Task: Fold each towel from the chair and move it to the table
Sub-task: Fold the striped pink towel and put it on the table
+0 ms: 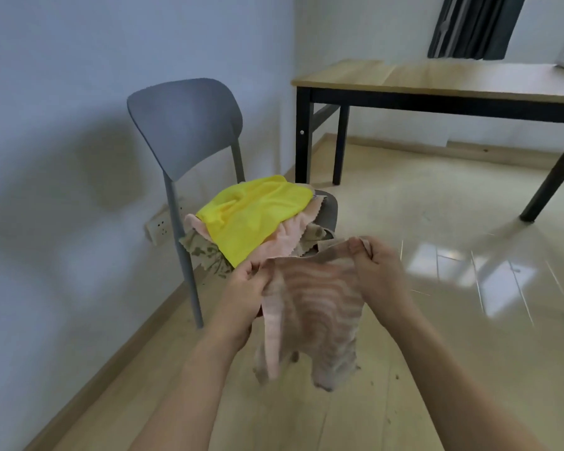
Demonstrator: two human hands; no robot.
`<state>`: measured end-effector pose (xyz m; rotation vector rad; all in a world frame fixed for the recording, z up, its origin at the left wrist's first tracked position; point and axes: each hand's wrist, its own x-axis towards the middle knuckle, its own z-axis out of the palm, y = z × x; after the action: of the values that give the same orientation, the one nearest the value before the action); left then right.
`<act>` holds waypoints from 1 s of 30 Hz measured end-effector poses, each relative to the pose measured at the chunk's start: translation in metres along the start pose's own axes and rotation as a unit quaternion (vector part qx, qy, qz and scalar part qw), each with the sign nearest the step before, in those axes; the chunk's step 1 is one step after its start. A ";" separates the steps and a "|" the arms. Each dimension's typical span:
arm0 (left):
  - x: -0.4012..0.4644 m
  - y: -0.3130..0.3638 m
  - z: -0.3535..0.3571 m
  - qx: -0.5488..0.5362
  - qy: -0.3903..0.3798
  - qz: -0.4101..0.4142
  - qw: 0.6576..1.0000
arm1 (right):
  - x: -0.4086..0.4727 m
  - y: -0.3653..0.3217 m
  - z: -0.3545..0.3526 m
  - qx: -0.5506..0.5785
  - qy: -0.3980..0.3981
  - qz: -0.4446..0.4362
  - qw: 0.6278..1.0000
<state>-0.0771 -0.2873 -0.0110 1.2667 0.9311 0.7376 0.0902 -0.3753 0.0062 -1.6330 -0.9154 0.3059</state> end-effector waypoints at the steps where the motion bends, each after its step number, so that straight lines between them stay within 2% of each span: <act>1: 0.002 0.001 0.002 -0.025 -0.009 0.005 1.000 | -0.007 0.012 0.002 0.017 -0.010 0.006 1.000; 4: 0.008 0.006 0.005 -0.018 -0.017 0.063 0.998 | -0.013 0.040 0.007 -0.004 -0.021 -0.010 1.000; 7: 0.006 0.009 0.006 -0.014 -0.056 0.129 0.990 | -0.009 0.040 0.006 -0.030 -0.047 -0.080 0.995; 11: 0.005 0.004 -0.005 -0.010 -0.022 0.135 0.991 | -0.015 0.039 0.001 -0.041 -0.088 -0.124 0.988; 13: 0.006 0.000 -0.009 0.004 -0.006 0.133 0.991 | -0.021 0.046 0.004 -0.082 -0.123 -0.124 0.981; 17: 0.007 -0.007 -0.010 0.084 0.026 0.170 0.981 | -0.027 0.034 0.009 -0.073 -0.154 -0.096 0.981; 21: 0.004 -0.009 -0.008 0.130 0.057 0.201 0.969 | -0.035 0.029 0.013 -0.138 -0.248 -0.076 0.956; 25: -0.001 -0.007 -0.007 0.167 0.081 0.225 0.956 | -0.037 0.034 0.018 -0.239 -0.230 -0.140 0.933; 30: -0.005 -0.005 -0.003 0.181 0.110 0.233 0.949 | -0.043 0.030 0.030 -0.254 -0.165 -0.181 0.936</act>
<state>-0.0820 -0.2912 -0.0153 1.7912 0.9859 1.1311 0.0544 -0.3849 -0.0418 -1.8590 -1.6326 0.0857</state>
